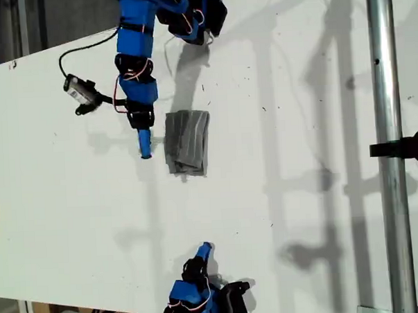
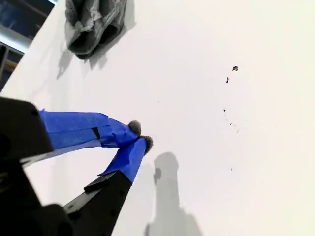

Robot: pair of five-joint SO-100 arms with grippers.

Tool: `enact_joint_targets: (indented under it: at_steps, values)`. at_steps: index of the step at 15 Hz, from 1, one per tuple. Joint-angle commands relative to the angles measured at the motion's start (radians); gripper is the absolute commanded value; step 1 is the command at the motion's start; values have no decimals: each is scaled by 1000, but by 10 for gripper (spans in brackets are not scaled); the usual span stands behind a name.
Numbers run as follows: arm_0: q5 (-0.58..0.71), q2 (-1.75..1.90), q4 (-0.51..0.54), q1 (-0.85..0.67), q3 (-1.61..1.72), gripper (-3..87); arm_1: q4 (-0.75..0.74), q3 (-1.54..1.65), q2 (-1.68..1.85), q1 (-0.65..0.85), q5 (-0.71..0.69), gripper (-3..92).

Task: Grasp corners of a towel and fold twice.

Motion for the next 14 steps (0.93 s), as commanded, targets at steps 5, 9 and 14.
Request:
enact_joint_targets:
  at_steps: [5,9,14]
  values:
    - [232,2,6,71,6,31,704,313,1097,91,117,-2]
    - [466,2,5,66,6,24,934,497,1117,60,362,-2]
    - [466,2,5,64,6,21,1035,655,1114,-44,554,117]
